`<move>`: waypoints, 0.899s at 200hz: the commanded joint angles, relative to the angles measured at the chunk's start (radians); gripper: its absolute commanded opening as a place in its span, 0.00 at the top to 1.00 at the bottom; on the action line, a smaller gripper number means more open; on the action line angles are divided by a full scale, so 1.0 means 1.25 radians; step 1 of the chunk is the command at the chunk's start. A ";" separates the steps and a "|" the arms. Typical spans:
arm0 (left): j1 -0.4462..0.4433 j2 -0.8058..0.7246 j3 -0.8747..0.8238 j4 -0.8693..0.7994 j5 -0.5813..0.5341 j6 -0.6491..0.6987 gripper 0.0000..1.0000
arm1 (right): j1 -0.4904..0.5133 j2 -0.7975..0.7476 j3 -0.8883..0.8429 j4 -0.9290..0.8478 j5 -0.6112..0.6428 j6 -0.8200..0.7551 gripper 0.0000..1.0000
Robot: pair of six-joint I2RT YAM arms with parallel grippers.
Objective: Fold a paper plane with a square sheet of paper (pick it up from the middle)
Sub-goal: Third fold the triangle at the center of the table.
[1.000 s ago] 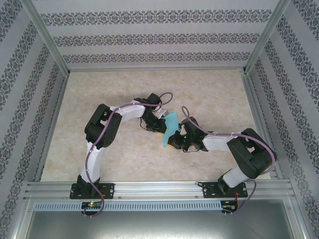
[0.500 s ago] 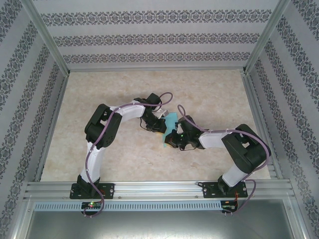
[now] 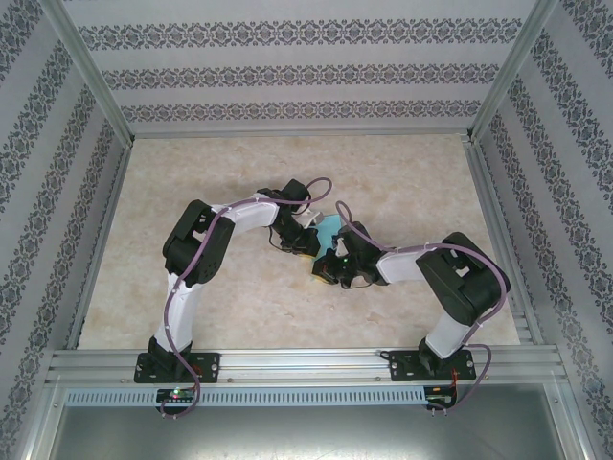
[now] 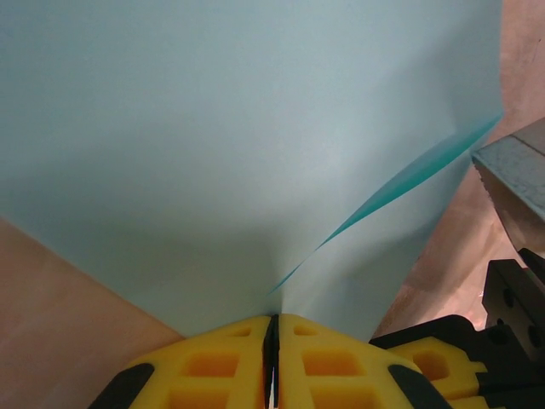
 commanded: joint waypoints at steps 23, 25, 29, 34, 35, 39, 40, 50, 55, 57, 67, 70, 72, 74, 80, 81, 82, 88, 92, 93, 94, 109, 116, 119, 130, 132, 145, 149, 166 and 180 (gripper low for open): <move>0.001 0.095 -0.054 -0.028 -0.111 -0.003 0.87 | 0.022 -0.004 0.014 -0.042 0.003 -0.025 0.94; 0.001 0.095 -0.054 -0.028 -0.112 -0.001 0.87 | 0.023 -0.007 0.014 -0.049 0.004 -0.028 0.94; 0.001 0.095 -0.053 -0.028 -0.111 -0.003 0.87 | 0.026 -0.012 0.017 -0.068 0.008 -0.034 0.94; 0.003 0.096 -0.052 -0.028 -0.112 -0.002 0.87 | 0.031 -0.019 0.020 -0.089 0.008 -0.041 0.94; 0.003 0.097 -0.052 -0.028 -0.111 -0.002 0.87 | 0.032 -0.020 0.020 -0.093 0.009 -0.042 0.94; 0.003 0.097 -0.052 -0.027 -0.110 -0.002 0.87 | 0.035 -0.022 0.023 -0.108 0.009 -0.047 0.94; 0.003 0.097 -0.051 -0.027 -0.110 -0.002 0.87 | 0.036 -0.024 0.024 -0.112 0.009 -0.048 0.94; 0.003 0.098 -0.051 -0.028 -0.111 -0.001 0.87 | 0.043 -0.028 0.026 -0.148 0.013 -0.059 0.94; 0.003 0.099 -0.051 -0.028 -0.111 -0.001 0.87 | 0.046 -0.030 0.025 -0.162 0.017 -0.061 0.94; 0.004 0.099 -0.050 -0.027 -0.110 -0.002 0.87 | 0.049 -0.030 0.025 -0.166 0.019 -0.062 0.94; 0.005 0.098 -0.051 -0.028 -0.111 -0.001 0.87 | 0.053 -0.030 0.019 -0.180 0.020 -0.062 0.94; 0.005 0.097 -0.052 -0.027 -0.111 -0.001 0.87 | 0.055 -0.029 0.017 -0.184 0.020 -0.062 0.94; 0.006 0.097 -0.051 -0.027 -0.112 -0.002 0.87 | 0.057 -0.029 0.017 -0.187 0.022 -0.062 0.94; 0.005 0.097 -0.051 -0.028 -0.111 -0.002 0.87 | 0.058 -0.029 0.016 -0.192 0.024 -0.063 0.94; 0.006 0.096 -0.052 -0.027 -0.111 -0.001 0.87 | 0.063 -0.030 0.014 -0.201 0.029 -0.063 0.94; 0.006 0.096 -0.051 -0.027 -0.111 0.000 0.87 | 0.064 -0.031 0.013 -0.201 0.029 -0.063 0.94; 0.007 0.096 -0.051 -0.027 -0.111 -0.001 0.87 | 0.065 -0.031 0.013 -0.202 0.030 -0.063 0.94; 0.008 0.097 -0.052 -0.028 -0.111 0.000 0.87 | 0.070 -0.034 0.010 -0.205 0.033 -0.063 0.94; 0.008 0.097 -0.052 -0.028 -0.111 0.000 0.87 | 0.073 -0.036 0.009 -0.207 0.034 -0.062 0.94; 0.008 0.097 -0.051 -0.028 -0.111 0.000 0.87 | 0.073 -0.037 0.009 -0.208 0.035 -0.062 0.94; 0.008 0.097 -0.051 -0.028 -0.110 0.000 0.87 | 0.073 -0.038 0.009 -0.209 0.036 -0.062 0.94; 0.008 0.096 -0.050 -0.028 -0.110 0.000 0.87 | 0.084 -0.049 0.010 -0.222 0.038 -0.060 0.94; 0.008 0.097 -0.051 -0.029 -0.110 0.001 0.87 | 0.087 -0.060 0.010 -0.222 0.038 -0.058 0.94; 0.008 0.097 -0.051 -0.029 -0.111 0.001 0.87 | 0.087 -0.065 0.010 -0.222 0.038 -0.057 0.94; 0.007 0.097 -0.049 -0.030 -0.110 0.001 0.87 | 0.085 -0.083 0.015 -0.227 0.038 -0.057 0.94; 0.007 0.097 -0.049 -0.029 -0.110 0.001 0.87 | 0.085 -0.089 0.016 -0.226 0.037 -0.056 0.94; 0.008 0.096 -0.047 -0.031 -0.109 0.002 0.87 | 0.068 -0.120 0.018 -0.209 0.033 -0.052 0.94; 0.008 0.095 -0.048 -0.031 -0.109 0.001 0.87 | 0.061 -0.129 0.018 -0.203 0.034 -0.050 0.94; 0.008 0.093 -0.048 -0.030 -0.108 0.002 0.87 | 0.023 -0.157 0.024 -0.203 0.047 -0.057 0.94; 0.008 0.091 -0.050 -0.030 -0.106 0.002 0.87 | -0.008 -0.155 0.026 -0.196 0.048 -0.062 0.94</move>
